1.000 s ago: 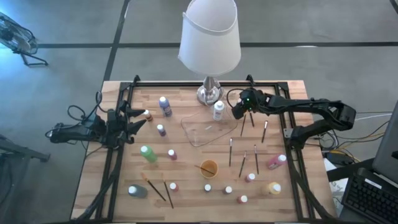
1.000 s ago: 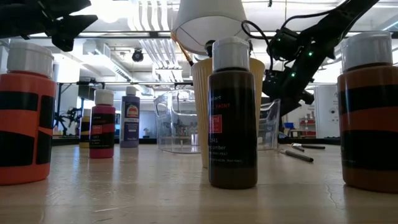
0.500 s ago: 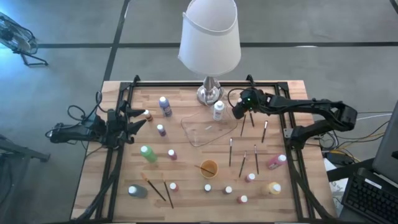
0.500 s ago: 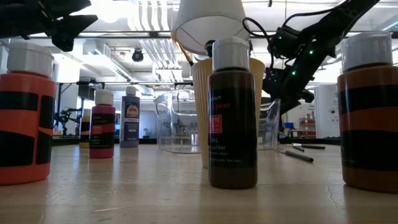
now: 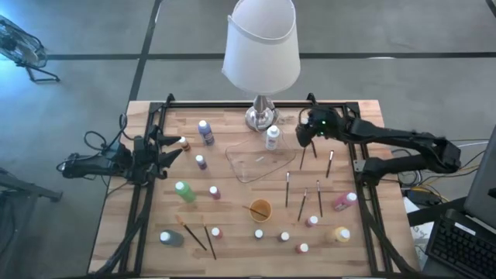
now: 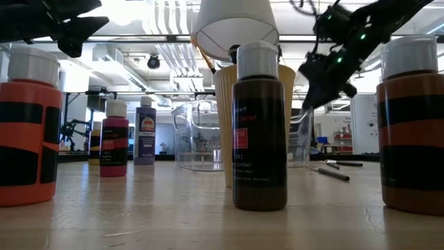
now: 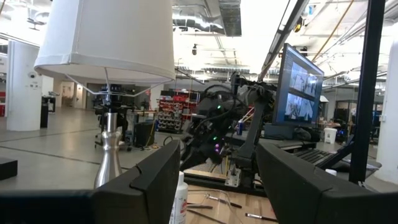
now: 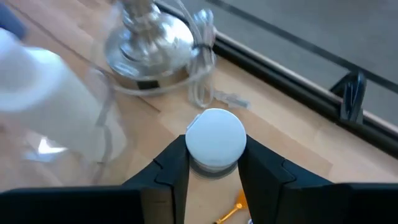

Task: Pick & Place Paint Supplies
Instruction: Put the gray bottle into the transparent bin

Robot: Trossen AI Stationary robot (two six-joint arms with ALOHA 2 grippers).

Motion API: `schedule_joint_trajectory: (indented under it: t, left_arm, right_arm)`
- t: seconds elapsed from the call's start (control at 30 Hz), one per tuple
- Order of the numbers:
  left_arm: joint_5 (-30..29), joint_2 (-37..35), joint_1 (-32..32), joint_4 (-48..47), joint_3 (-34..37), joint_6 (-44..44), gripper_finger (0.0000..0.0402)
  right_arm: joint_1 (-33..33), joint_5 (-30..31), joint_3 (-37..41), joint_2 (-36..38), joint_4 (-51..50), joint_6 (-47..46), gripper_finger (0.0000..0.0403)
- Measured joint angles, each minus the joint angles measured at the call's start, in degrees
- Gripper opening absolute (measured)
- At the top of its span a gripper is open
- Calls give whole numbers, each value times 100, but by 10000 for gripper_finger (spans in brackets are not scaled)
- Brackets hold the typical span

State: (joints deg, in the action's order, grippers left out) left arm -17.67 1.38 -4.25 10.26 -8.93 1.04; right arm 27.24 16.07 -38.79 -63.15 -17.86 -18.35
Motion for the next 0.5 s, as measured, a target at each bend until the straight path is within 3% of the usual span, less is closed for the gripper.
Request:
schedule_joint_trajectory:
  t: [0.3,0.5]
  left_arm:
    - [0,-2,2,0,0,2,218]
    - [0,0,2,0,0,1,218]
  right_arm:
    - [-652,-43,0,1318,-118,59,107]
    - [-1405,-144,0,1700,-103,41,108]
